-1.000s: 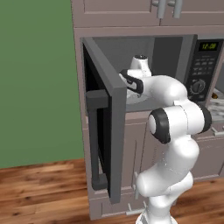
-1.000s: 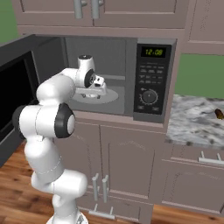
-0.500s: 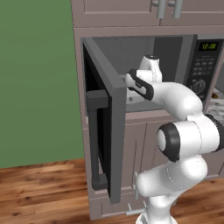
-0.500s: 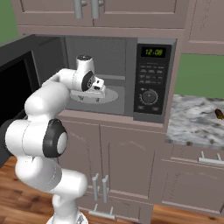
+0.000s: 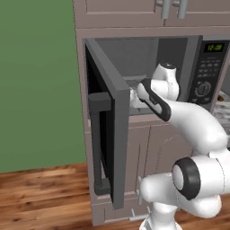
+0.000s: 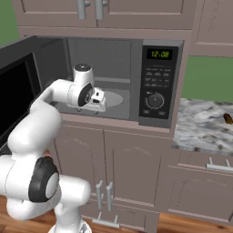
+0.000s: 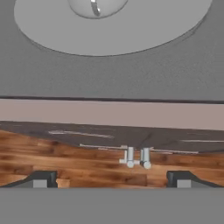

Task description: Pick the mug from the counter and place it inside the microwave. Then close the microwave.

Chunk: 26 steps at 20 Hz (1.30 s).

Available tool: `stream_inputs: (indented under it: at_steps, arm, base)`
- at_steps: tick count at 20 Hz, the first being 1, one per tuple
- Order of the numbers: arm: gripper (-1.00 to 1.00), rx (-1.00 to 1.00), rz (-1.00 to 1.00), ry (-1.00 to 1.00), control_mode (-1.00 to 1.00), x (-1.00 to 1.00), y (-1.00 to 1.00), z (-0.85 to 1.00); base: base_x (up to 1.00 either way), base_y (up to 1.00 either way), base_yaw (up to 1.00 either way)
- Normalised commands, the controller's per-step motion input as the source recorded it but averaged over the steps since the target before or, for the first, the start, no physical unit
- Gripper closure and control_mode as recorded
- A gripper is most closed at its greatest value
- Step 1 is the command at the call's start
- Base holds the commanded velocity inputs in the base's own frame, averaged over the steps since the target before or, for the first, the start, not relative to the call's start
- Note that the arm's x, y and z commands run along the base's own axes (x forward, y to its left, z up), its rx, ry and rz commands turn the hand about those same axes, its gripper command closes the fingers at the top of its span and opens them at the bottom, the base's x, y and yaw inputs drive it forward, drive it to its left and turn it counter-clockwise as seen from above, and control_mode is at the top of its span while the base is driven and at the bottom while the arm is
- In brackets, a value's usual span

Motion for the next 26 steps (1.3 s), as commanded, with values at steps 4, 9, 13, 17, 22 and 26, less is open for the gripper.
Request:
stream_inputs:
  at_steps: [4, 9, 13, 17, 22, 26]
  arm:
    - [-1.00, 0.01, 0.00, 0.00, -1.00, -0.76, 0.00, 0.00]
    - [-1.00, 0.00, 0.00, 0.00, -1.00, -0.53, -0.01, 0.06]
    - [-1.00, 0.00, 0.00, 0.00, -1.00, -0.56, -0.11, 0.03]
    - [-1.00, 0.00, 0.00, 0.00, -1.00, -0.57, -0.09, 0.03]
    - [-1.00, 0.00, 0.00, 0.00, -1.00, -0.46, -0.04, 0.07]
    - [-1.00, 0.00, 0.00, -0.01, -1.00, -0.57, -0.01, 0.16]
  base:
    - [0.00, 0.00, 0.00]
    - [0.00, 0.00, 0.00]
    - [0.00, 0.00, 0.00]
    - [0.00, 0.00, 0.00]
    - [0.00, 0.00, 0.00]
    - [0.00, 0.00, 0.00]
